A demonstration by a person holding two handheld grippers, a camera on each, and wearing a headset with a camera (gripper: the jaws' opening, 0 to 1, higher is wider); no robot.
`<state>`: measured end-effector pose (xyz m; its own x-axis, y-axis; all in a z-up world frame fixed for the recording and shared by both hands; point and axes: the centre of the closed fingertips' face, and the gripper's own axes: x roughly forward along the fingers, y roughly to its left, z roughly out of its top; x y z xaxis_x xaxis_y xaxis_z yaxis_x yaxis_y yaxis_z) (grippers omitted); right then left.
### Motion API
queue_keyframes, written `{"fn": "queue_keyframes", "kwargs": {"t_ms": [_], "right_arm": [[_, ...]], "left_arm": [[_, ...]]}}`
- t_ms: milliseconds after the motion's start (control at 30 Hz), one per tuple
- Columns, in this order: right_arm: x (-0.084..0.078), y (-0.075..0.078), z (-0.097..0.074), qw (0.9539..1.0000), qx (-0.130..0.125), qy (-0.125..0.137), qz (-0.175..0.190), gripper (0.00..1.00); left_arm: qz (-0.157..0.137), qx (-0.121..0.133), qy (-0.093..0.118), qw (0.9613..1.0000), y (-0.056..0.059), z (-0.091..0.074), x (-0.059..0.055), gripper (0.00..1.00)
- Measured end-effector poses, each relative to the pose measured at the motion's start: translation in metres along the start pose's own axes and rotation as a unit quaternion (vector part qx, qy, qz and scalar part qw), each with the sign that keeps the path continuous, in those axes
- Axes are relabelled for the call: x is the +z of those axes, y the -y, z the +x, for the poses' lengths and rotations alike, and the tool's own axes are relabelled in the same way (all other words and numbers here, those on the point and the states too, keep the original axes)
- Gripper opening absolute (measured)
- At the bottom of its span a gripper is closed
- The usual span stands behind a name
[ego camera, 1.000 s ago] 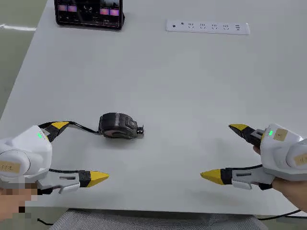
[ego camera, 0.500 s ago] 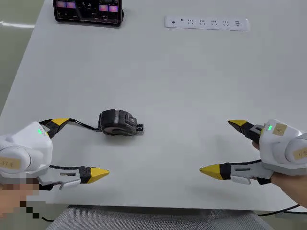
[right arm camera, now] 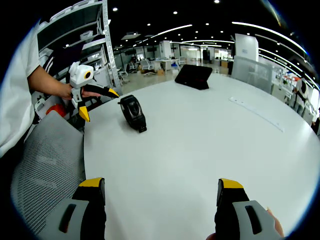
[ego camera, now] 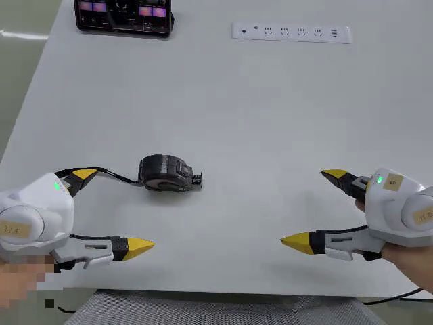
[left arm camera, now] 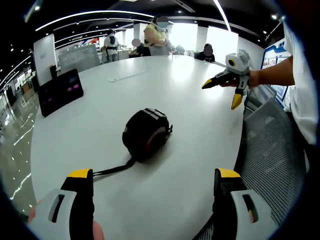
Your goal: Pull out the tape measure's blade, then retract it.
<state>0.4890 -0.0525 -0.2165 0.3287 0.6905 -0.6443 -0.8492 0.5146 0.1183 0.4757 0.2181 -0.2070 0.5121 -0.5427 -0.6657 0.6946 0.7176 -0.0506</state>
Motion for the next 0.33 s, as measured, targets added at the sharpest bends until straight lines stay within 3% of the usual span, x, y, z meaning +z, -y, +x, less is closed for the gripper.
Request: {"fn": "queue_keyframes", "kwargs": {"t_ms": [333], "right_arm": [[0.0006,0.0011,0.0004,1.0000,-0.001,0.000,-0.001,0.92]], "left_arm": [[0.001,-0.003,-0.003,1.0000,0.0000,0.0017,-0.0009,0.99]]}}
